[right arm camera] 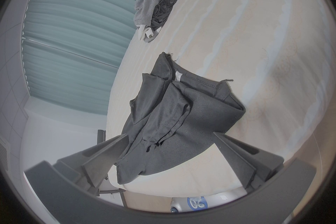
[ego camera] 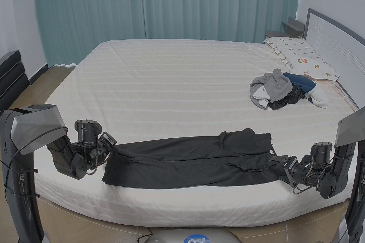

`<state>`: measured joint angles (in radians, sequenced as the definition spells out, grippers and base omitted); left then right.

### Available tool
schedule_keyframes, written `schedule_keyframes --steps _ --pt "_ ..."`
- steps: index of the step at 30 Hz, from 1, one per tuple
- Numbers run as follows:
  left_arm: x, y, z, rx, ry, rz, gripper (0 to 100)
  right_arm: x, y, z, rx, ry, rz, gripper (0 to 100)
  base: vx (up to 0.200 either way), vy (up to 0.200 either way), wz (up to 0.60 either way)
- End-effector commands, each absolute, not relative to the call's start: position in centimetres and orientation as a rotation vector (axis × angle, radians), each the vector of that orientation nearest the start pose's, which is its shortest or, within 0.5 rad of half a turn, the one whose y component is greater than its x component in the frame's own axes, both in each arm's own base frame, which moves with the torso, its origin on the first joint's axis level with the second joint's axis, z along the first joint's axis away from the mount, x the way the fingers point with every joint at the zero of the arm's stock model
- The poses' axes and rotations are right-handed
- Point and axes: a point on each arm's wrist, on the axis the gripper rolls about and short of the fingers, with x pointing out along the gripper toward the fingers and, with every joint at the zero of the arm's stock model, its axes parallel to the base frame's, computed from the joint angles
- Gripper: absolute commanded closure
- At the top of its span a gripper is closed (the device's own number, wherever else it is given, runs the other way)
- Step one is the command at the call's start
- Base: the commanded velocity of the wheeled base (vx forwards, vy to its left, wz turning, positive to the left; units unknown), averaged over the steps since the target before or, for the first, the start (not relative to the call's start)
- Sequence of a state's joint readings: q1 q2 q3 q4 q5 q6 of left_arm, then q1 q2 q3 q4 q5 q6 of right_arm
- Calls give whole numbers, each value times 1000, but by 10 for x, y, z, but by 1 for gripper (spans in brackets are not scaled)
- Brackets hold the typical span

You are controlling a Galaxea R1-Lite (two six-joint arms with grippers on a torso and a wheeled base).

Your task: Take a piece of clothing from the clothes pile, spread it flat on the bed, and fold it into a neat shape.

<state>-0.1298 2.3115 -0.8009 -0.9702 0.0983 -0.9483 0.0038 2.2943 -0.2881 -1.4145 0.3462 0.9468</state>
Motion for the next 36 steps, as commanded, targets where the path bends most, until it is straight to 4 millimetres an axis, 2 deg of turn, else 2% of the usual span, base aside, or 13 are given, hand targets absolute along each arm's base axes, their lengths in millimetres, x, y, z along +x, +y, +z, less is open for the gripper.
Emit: schedule_keyframes --steps 1,6,11,15,17,24,34,36 --pt "373 -54 -1 -872 505 205 100 279 9 -20 1014 695 42 0 0 0 0" --pt "370 -58 -3 -892 522 207 100 282 9 -10 1005 634 74 0 0 0 0" --pt "369 -57 -14 -886 541 226 100 280 26 -8 994 653 117 0 0 0 0" --pt "365 -55 -17 -898 550 238 100 282 38 4 1041 620 115 0 0 0 0" --pt "365 -55 -17 -917 548 243 100 284 49 1 1071 643 127 0 0 0 0" --pt "365 -55 -19 -945 548 255 100 296 87 -34 988 670 59 0 0 0 0" --pt "365 -55 -20 -944 552 256 100 301 90 -36 978 667 55 0 0 0 0" --pt "365 -55 -21 -943 550 258 100 307 90 -39 971 638 29 0 0 0 0"
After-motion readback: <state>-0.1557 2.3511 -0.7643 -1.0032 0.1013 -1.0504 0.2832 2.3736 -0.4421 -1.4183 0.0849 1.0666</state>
